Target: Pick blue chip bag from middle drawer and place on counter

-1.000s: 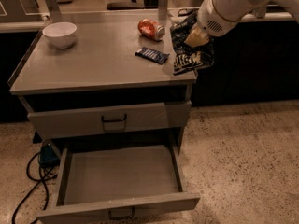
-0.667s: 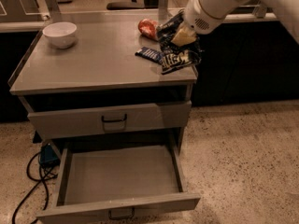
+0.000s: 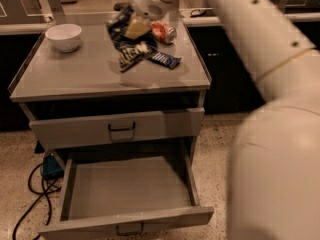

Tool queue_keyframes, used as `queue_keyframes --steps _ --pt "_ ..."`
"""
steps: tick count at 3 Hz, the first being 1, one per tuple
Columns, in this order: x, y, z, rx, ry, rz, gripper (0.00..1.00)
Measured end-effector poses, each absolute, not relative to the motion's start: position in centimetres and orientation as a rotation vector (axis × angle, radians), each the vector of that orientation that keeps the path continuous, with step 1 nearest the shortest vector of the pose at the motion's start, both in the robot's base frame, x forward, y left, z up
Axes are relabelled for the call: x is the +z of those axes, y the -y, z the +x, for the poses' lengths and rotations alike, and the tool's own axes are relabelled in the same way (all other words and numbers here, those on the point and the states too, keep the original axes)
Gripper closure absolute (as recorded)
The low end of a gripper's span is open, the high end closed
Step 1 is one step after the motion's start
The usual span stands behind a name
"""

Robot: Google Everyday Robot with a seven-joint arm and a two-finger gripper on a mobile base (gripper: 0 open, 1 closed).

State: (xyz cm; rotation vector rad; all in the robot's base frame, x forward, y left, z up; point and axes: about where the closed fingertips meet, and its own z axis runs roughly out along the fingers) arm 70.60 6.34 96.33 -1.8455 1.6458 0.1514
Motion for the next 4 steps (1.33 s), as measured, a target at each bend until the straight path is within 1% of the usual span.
queue_keyframes --steps 1,2,4 --pt "99.3 -11.6 70.9 0.176 -1.542 -1.857 1.0" --pt "99.3 -11.6 70.9 0.176 -1.542 -1.857 1.0" --pt "91.0 -9.5 77.6 0.199 -1.629 -1.86 1.0"
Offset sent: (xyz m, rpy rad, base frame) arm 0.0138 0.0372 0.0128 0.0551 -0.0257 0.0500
